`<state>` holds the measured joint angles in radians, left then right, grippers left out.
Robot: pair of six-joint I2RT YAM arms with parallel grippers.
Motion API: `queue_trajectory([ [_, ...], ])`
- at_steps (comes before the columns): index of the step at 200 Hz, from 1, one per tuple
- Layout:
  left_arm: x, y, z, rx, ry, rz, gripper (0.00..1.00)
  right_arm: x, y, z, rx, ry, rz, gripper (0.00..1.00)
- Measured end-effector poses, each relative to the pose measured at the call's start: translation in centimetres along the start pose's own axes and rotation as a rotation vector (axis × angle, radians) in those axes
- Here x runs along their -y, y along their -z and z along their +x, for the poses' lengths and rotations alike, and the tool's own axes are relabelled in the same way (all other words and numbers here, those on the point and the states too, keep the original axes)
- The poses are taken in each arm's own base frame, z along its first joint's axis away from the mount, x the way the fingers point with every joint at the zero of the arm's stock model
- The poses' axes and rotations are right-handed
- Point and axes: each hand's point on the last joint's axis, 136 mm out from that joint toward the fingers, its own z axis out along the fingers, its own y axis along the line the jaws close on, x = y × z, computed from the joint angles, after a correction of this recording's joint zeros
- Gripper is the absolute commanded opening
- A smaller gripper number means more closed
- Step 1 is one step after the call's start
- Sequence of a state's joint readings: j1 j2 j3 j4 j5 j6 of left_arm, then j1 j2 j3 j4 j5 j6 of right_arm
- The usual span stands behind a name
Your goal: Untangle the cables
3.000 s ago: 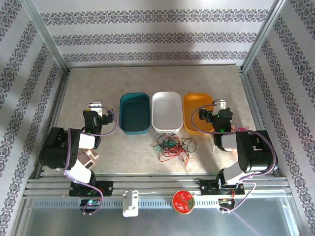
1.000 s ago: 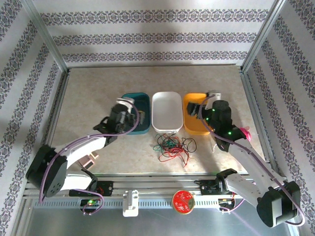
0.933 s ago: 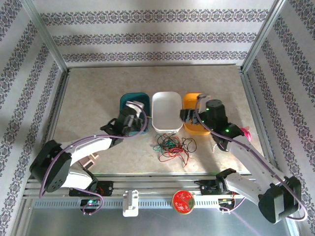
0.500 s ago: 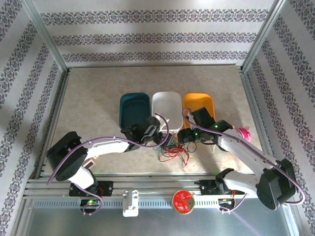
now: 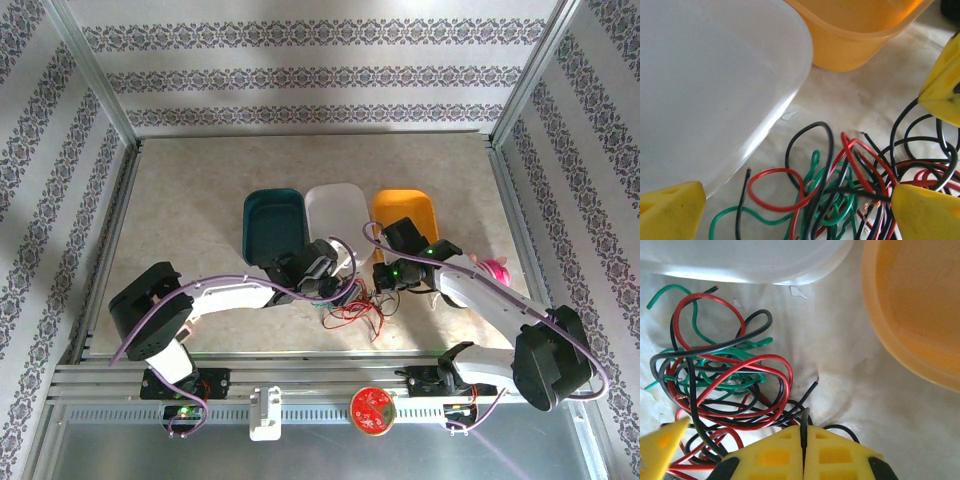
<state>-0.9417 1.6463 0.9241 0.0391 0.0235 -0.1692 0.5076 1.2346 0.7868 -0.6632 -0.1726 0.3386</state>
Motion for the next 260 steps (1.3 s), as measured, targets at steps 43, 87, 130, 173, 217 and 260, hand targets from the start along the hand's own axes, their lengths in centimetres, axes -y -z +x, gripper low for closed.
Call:
queue_trajectory([
  [43, 0.7, -1.5, -0.5, -0.017, -0.034, 0.024, 0.64, -1.2, 3.6, -2.0, 0.134, 0.019, -0.039, 0.0],
  [87, 0.5, -3.0, 2.3, -0.11, -0.042, 0.025, 0.39, -3.2, 9.9, -5.5, 0.347, 0.031, -0.109, 0.0],
  [130, 0.4, -3.0, 2.6, -0.124, -0.042, 0.017, 0.3, -2.7, 14.9, -7.8, 0.533, -0.012, -0.087, 0.0],
  [173, -0.1, -2.9, 2.6, -0.121, -0.037, -0.011, 0.37, 0.5, 20.6, -10.6, 0.801, -0.097, 0.022, 0.0],
  [217, -0.6, -2.8, 2.8, -0.119, -0.034, -0.04, 0.38, 3.7, 28.5, -14.1, 1.088, -0.205, 0.097, 0.0],
  [260, -1.2, -2.7, 3.5, -0.129, -0.022, -0.068, 0.38, 3.7, 35.1, -16.5, 1.294, -0.213, 0.094, 0.0],
])
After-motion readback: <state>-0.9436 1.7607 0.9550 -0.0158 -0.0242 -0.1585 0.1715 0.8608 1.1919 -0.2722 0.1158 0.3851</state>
